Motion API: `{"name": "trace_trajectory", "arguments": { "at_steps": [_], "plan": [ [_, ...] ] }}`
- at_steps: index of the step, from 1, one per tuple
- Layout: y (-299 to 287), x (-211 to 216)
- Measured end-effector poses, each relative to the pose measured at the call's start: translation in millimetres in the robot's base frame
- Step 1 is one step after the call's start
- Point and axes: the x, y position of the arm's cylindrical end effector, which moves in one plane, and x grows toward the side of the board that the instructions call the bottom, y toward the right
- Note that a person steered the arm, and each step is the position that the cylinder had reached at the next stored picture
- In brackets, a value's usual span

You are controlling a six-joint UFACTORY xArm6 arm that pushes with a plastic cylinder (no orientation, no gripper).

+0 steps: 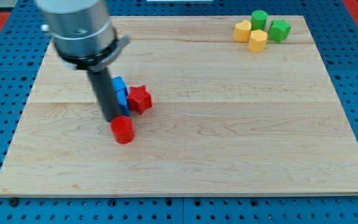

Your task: Separate the green circle and heart from the green star

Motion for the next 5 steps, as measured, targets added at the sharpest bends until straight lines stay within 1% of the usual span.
{"name": "trace_trajectory", "arguments": {
  "at_steps": [1, 3, 4, 5],
  "plan": [
    [38.3, -14.9],
    [49.2, -41.6],
    [165.2, -39.1],
    [317.9, -79.3]
  ]
}}
